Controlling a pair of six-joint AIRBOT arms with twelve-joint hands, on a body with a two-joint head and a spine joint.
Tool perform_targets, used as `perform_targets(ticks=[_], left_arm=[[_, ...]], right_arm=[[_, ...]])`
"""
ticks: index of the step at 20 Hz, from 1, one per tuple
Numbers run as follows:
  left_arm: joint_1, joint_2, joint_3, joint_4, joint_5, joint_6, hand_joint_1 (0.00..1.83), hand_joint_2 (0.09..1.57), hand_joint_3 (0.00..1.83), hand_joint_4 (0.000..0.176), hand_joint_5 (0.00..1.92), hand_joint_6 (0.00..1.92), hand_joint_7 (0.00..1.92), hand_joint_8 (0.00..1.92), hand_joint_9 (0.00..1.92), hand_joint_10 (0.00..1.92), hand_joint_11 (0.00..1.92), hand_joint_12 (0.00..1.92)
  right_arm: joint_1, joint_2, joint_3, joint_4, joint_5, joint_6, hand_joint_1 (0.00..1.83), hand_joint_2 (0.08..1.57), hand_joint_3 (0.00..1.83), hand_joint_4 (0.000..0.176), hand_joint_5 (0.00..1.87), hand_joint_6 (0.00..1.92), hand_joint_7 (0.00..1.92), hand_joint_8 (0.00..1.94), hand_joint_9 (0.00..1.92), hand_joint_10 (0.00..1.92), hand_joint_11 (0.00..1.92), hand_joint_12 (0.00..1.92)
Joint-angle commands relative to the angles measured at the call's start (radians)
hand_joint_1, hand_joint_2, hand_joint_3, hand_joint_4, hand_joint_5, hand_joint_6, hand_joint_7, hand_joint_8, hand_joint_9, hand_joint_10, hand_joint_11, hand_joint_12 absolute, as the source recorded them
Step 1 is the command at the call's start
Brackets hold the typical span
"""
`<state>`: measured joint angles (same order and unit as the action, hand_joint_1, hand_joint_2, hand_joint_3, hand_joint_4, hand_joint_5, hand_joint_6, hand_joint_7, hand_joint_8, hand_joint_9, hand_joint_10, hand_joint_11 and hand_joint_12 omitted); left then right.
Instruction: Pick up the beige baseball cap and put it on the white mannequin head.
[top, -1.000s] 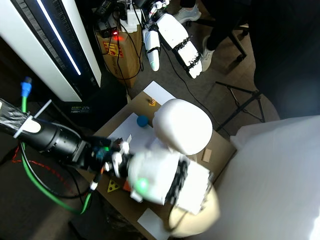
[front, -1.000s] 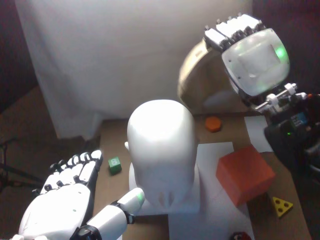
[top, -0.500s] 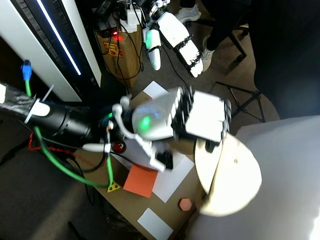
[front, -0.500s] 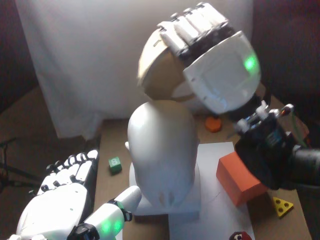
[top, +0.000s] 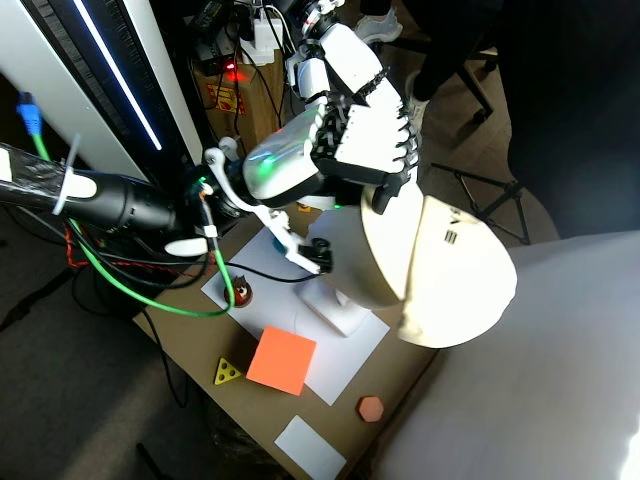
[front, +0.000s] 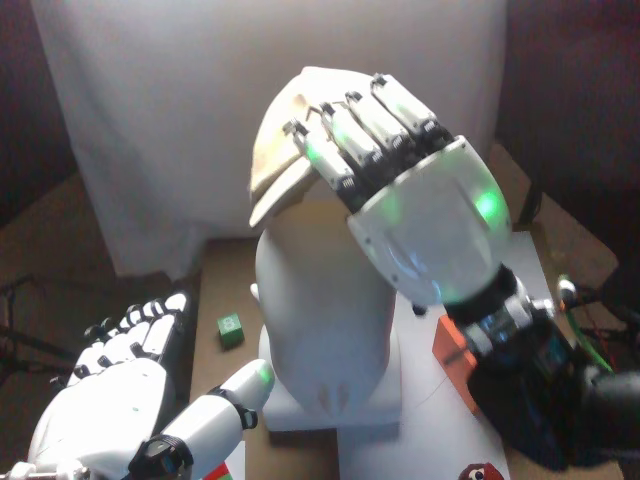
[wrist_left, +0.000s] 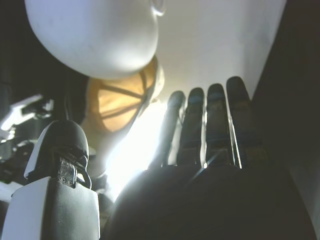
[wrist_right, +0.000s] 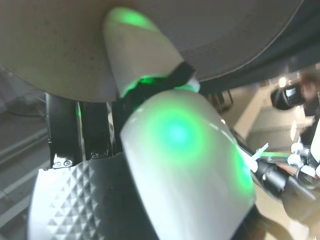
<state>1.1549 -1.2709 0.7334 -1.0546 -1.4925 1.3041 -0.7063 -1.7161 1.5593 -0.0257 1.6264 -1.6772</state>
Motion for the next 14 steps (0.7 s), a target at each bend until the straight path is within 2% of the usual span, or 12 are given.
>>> perform_targets(ticks=[1, 8, 9, 14], left_arm=[[-0.007, 0.007, 0.004, 0.061, -0.092, -0.007, 0.00, 1.11, 0.00, 0.000, 0.04, 0.00, 0.03, 0.00, 0.04, 0.00, 0.00, 0.30], [-0.004, 0.005, 0.000, 0.045, -0.092, -0.007, 0.00, 1.10, 0.00, 0.000, 0.04, 0.00, 0.03, 0.00, 0.03, 0.00, 0.00, 0.28], [-0.004, 0.005, -0.002, 0.043, -0.092, -0.007, 0.00, 1.10, 0.00, 0.000, 0.04, 0.00, 0.03, 0.00, 0.03, 0.00, 0.00, 0.32], [-0.001, 0.003, -0.005, 0.040, -0.092, -0.007, 0.00, 1.10, 0.00, 0.000, 0.04, 0.00, 0.03, 0.00, 0.03, 0.00, 0.00, 0.33]], right_arm=[[-0.014, 0.011, -0.029, -0.023, 0.106, -0.015, 1.47, 1.18, 0.00, 0.000, 0.72, 1.13, 0.80, 1.14, 0.82, 1.33, 0.79, 1.72], [-0.089, 0.042, -0.131, -0.011, 0.034, 0.034, 1.47, 1.18, 0.00, 0.000, 0.73, 1.12, 0.80, 1.15, 0.82, 1.34, 0.79, 1.73], [-0.101, 0.045, -0.146, -0.006, 0.007, 0.050, 1.47, 1.18, 0.00, 0.000, 0.73, 1.12, 0.80, 1.16, 0.82, 1.34, 0.79, 1.73], [-0.135, 0.054, -0.202, -0.002, -0.024, 0.039, 1.47, 1.18, 0.00, 0.000, 0.72, 1.13, 0.80, 1.15, 0.82, 1.34, 0.79, 1.73]])
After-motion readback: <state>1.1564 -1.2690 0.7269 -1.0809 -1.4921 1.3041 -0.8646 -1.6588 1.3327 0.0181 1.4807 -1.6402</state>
